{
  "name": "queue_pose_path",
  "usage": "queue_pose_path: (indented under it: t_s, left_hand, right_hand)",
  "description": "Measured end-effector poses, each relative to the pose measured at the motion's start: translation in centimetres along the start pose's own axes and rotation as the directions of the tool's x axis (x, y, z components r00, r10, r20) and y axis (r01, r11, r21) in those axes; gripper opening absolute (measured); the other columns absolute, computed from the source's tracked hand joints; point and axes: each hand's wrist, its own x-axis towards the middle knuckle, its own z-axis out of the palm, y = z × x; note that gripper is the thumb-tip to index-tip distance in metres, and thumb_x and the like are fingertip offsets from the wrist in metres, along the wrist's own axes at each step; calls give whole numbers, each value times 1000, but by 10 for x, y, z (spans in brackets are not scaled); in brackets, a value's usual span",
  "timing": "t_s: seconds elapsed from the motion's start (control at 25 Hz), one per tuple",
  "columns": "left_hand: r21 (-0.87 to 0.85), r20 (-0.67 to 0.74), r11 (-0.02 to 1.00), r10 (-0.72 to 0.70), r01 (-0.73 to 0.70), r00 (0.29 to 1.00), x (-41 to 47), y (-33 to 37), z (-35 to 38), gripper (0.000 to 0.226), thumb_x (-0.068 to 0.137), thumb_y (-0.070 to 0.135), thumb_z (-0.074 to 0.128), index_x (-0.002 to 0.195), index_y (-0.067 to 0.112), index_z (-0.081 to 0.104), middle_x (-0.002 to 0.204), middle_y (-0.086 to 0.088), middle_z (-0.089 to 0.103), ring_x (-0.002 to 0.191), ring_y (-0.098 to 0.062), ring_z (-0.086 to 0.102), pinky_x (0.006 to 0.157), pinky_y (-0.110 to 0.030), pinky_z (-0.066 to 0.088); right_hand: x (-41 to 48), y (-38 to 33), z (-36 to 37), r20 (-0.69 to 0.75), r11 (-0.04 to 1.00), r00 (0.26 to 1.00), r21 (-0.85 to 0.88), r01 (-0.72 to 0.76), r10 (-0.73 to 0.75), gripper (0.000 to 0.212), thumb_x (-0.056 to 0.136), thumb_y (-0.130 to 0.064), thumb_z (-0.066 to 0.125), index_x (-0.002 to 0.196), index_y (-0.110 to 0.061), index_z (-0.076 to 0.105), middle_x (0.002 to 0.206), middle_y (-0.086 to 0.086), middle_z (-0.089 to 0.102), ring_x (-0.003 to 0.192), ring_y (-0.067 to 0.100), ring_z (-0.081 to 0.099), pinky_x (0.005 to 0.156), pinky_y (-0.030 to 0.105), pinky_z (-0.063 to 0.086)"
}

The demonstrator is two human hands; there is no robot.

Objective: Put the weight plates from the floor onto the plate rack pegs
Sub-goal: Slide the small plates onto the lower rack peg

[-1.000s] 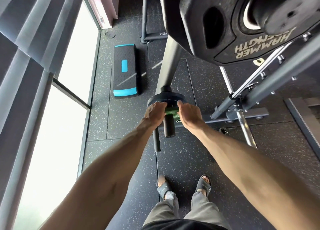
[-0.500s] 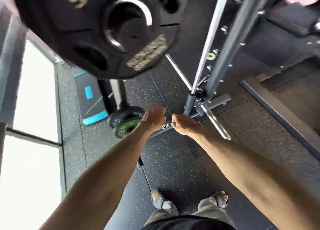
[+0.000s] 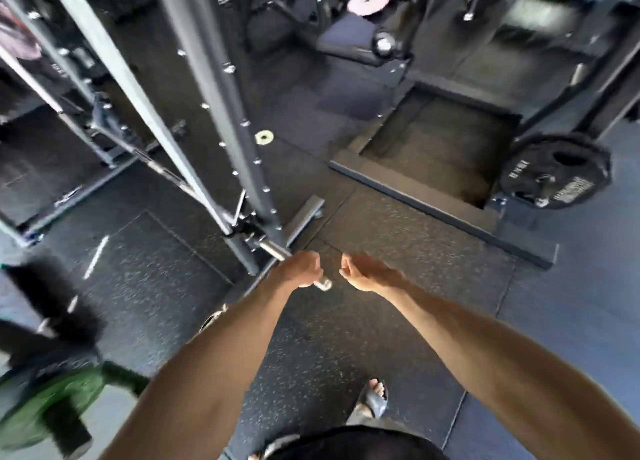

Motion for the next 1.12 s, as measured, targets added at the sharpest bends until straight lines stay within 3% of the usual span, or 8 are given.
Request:
queue_pose_path:
  t_s: [0.12, 0.32, 0.48, 0.56, 0.68, 0.88, 1.0, 1.12]
  left_hand:
    - [48, -19, 997, 65, -64, 998, 44, 63, -2, 30, 97, 28, 49, 112, 7, 65, 121, -15, 67, 116, -32, 60, 92, -35, 46]
    - [85, 82, 991, 100, -107, 992, 118, 119, -12, 34, 100, 22, 43, 117, 1, 64, 125, -18, 65, 117, -33, 60, 89, -36, 47]
    - [73, 124, 996, 47, -57, 991, 202, 122, -38, 34, 100, 23, 42, 121, 4, 62, 130, -16, 63, 119, -32, 59, 91, -37, 47]
    - [71, 159, 997, 29, -41, 987, 247, 119, -54, 35, 101, 26, 44, 123, 5, 60, 132, -15, 61, 121, -32, 58, 94, -37, 46]
    - [48, 220, 999, -19, 9, 975, 310, 112, -81, 29, 99, 30, 45, 111, 9, 62, 125, -14, 64, 115, -32, 60, 89, -38, 47]
    - [-12, 260, 998, -55, 61, 964, 396, 106, -148, 28, 101, 28, 44, 112, 9, 62, 119, -14, 63, 106, -32, 61, 85, -38, 47]
    - [-52, 259, 991, -106, 123, 960, 454, 94, -188, 32, 102, 27, 43, 113, 4, 62, 117, -19, 64, 105, -35, 62, 89, -42, 49]
    - [-70, 227, 976, -187, 208, 956, 511, 76, -230, 31, 101, 26, 44, 111, 4, 63, 117, -19, 65, 106, -35, 62, 87, -40, 48]
  right_hand:
    - [1, 63, -25, -37, 996, 996, 36, -76, 77, 27, 103, -25, 43, 115, -6, 57, 118, 16, 65, 109, 34, 62, 84, 37, 47]
    - [43, 129, -57, -19, 988, 993, 102, -114, 117, 18, 102, -21, 44, 106, -10, 57, 107, 12, 67, 85, 25, 59, 69, 35, 45]
    - [113, 162, -90, 46, 991, 995, 94, -97, 93, 12, 100, -16, 46, 99, -11, 57, 108, 13, 67, 87, 25, 59, 73, 36, 46]
    - [153, 178, -111, 72, 992, 994, 94, -89, 83, 17, 101, -17, 47, 106, -6, 59, 110, 13, 68, 95, 27, 64, 81, 38, 52]
    - [211, 205, -145, 126, 990, 985, 65, -125, 116, 24, 103, -23, 46, 112, -6, 60, 111, 12, 68, 100, 28, 65, 89, 43, 54]
    - [323, 239, -205, 152, 994, 983, 28, -106, 101, 21, 103, -22, 43, 90, -12, 56, 83, 6, 60, 78, 25, 61, 64, 32, 42]
    - [392, 250, -230, 221, 998, 973, 11, -66, 61, 21, 102, -22, 41, 86, -14, 52, 77, 2, 58, 73, 22, 58, 61, 32, 41]
    - [473, 261, -260, 281, 1000, 960, -17, 13, -7, 22, 101, -27, 42, 87, -13, 52, 82, 5, 60, 83, 28, 62, 70, 38, 48]
